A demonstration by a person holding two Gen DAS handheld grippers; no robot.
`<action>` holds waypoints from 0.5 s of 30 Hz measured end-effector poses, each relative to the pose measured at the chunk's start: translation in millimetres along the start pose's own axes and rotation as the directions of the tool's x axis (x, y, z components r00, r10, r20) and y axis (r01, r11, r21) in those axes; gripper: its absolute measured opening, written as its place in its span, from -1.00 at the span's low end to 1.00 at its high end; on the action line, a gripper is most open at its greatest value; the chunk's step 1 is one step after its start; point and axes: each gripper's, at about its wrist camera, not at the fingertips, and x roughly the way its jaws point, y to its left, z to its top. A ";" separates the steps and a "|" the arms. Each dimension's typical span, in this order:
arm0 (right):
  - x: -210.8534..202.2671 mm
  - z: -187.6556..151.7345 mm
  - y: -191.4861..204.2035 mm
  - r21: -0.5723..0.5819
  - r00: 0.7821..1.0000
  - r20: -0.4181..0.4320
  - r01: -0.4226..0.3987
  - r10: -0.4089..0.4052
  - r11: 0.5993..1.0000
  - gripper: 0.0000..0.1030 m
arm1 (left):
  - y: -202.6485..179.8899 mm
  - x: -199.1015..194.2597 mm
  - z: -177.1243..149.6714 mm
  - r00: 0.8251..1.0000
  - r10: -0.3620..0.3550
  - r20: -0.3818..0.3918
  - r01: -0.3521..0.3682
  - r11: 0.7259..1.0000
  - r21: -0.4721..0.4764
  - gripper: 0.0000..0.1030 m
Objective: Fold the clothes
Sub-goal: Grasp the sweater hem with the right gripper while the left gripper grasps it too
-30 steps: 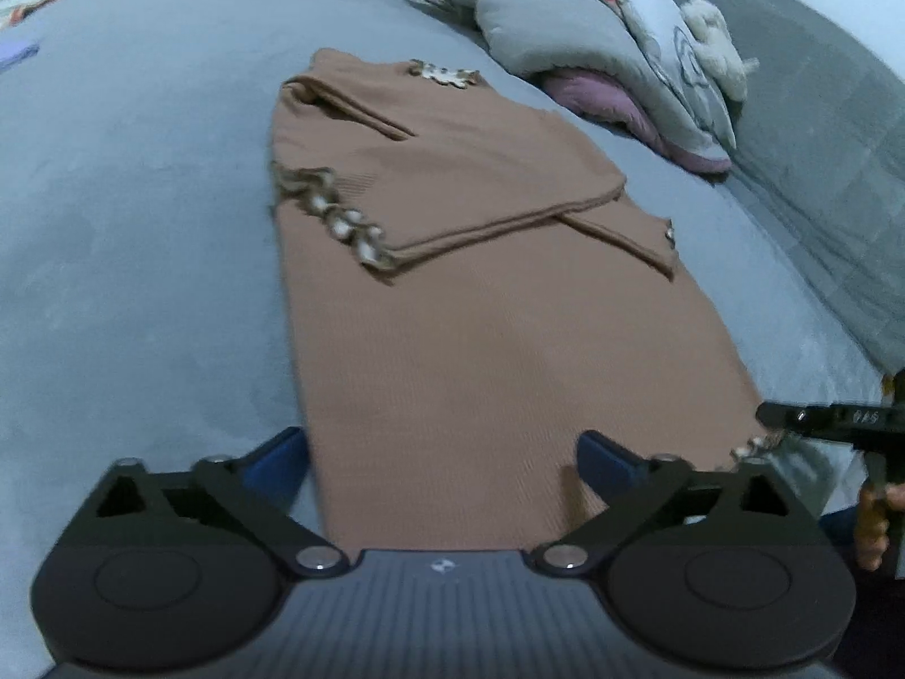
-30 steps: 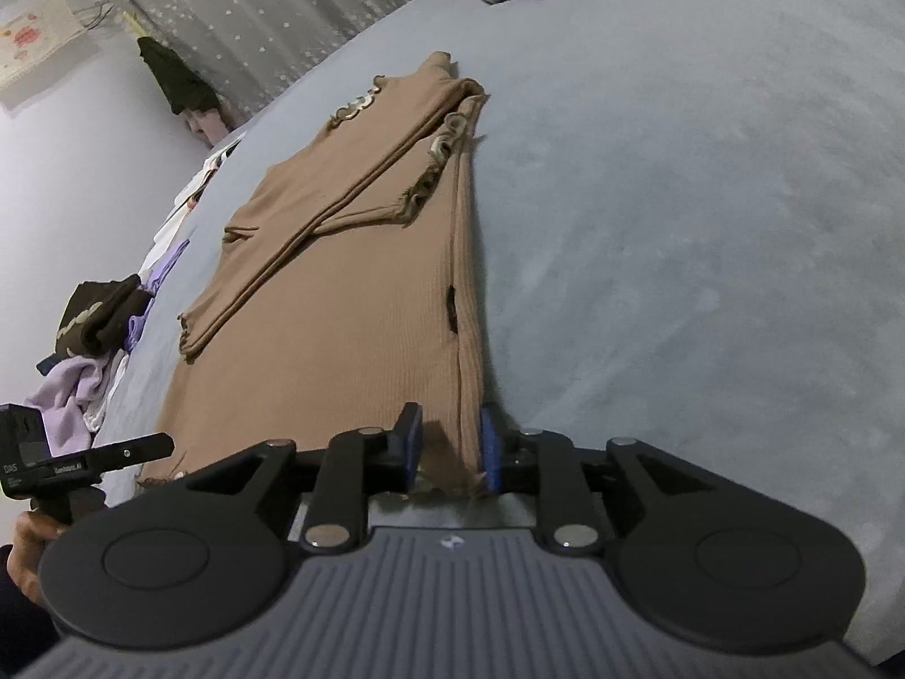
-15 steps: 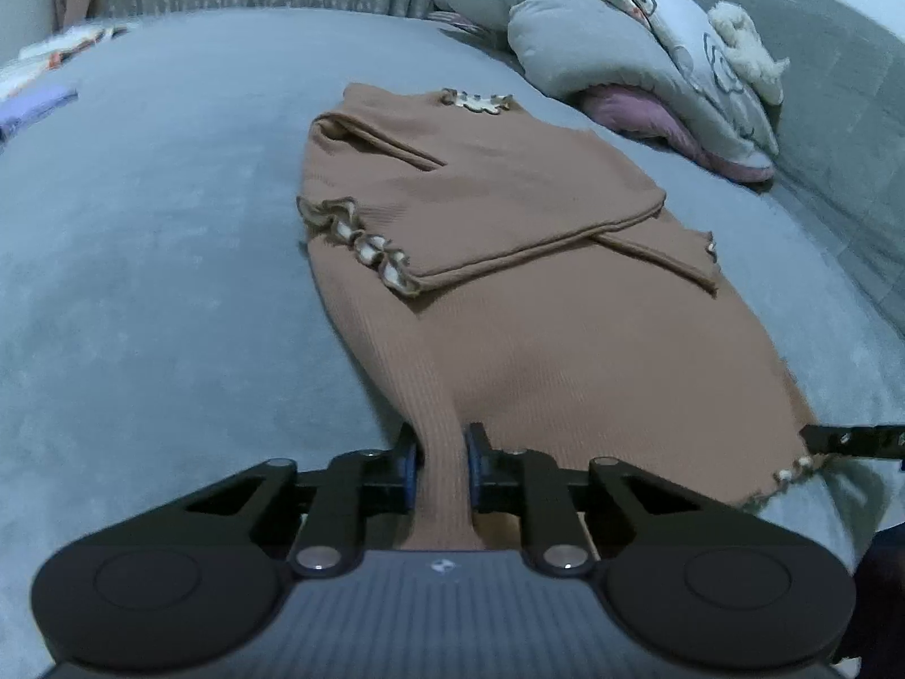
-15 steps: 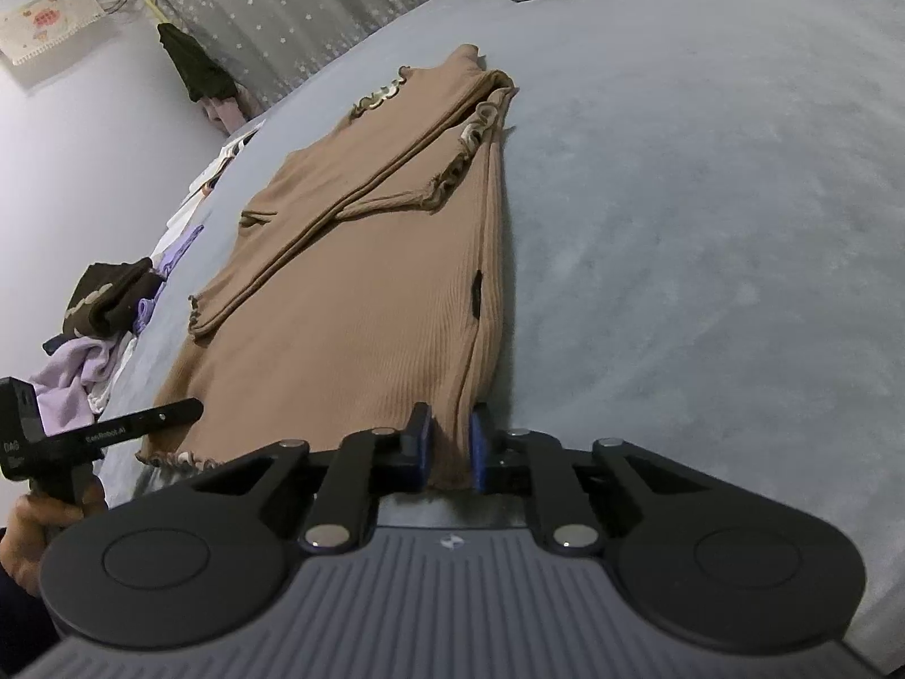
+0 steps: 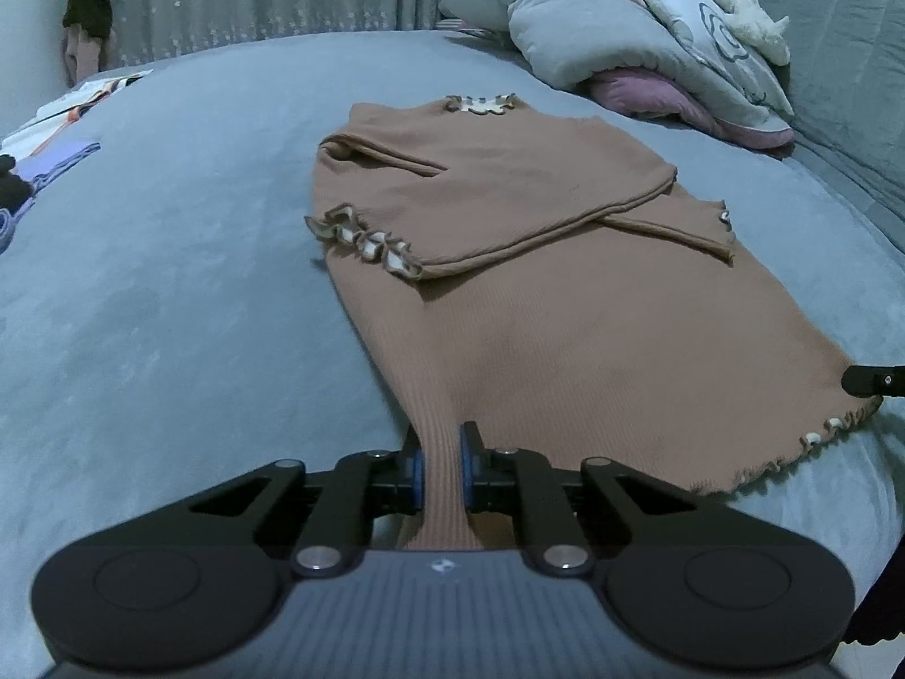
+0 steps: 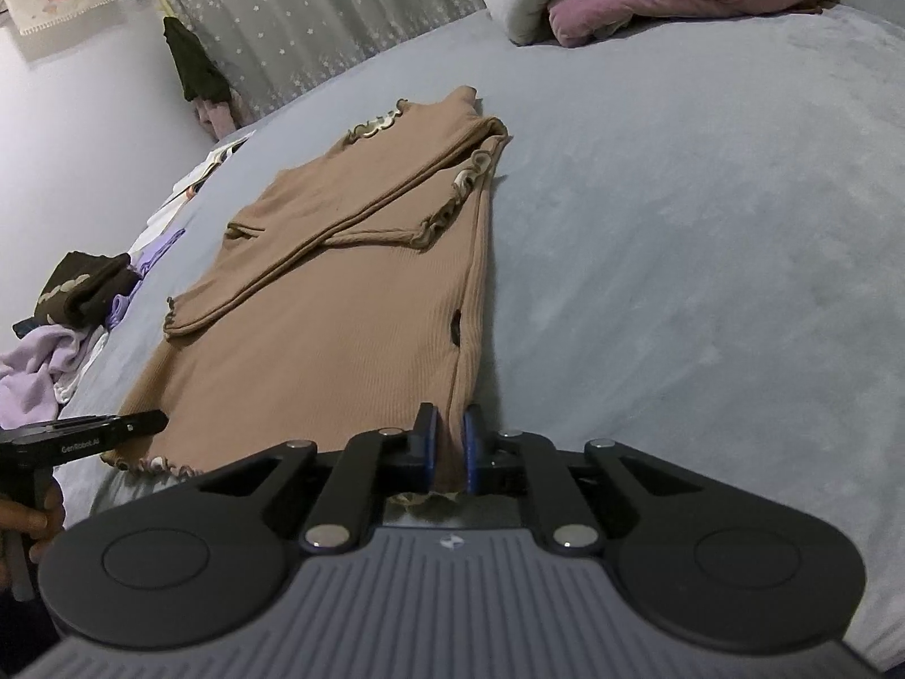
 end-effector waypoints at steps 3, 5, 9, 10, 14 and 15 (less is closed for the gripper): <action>0.9 1.2 -7.2 0.042 1.000 -0.002 -0.019 0.019 0.999 -0.74 | 4.2 -5.4 -3.3 1.000 -0.013 0.000 0.013 1.000 -0.018 -0.79; 2.3 2.0 -11.2 0.070 1.000 -0.002 -0.031 0.031 0.997 -0.46 | 7.5 -6.3 -3.5 1.000 -0.027 0.000 0.027 0.999 -0.032 -0.78; 8.3 3.1 -11.8 0.104 0.999 0.001 -0.042 0.042 0.994 -0.18 | 18.0 -1.7 -4.8 0.997 -0.080 -0.010 0.079 0.995 -0.065 -0.70; 9.8 3.4 -12.0 0.112 0.999 0.002 -0.045 0.045 0.993 -0.10 | 18.0 -1.2 -4.5 0.997 -0.081 -0.011 0.080 0.995 -0.066 -0.69; 15.8 4.5 -12.5 0.146 0.998 0.007 -0.056 0.056 0.988 0.16 | 19.8 1.2 -6.2 0.993 -0.119 -0.007 0.118 0.988 -0.098 -0.44; 17.3 4.2 -9.1 0.133 0.999 0.008 -0.052 0.052 0.990 0.24 | 19.9 1.9 -6.5 0.992 -0.128 -0.006 0.127 0.987 -0.104 -0.31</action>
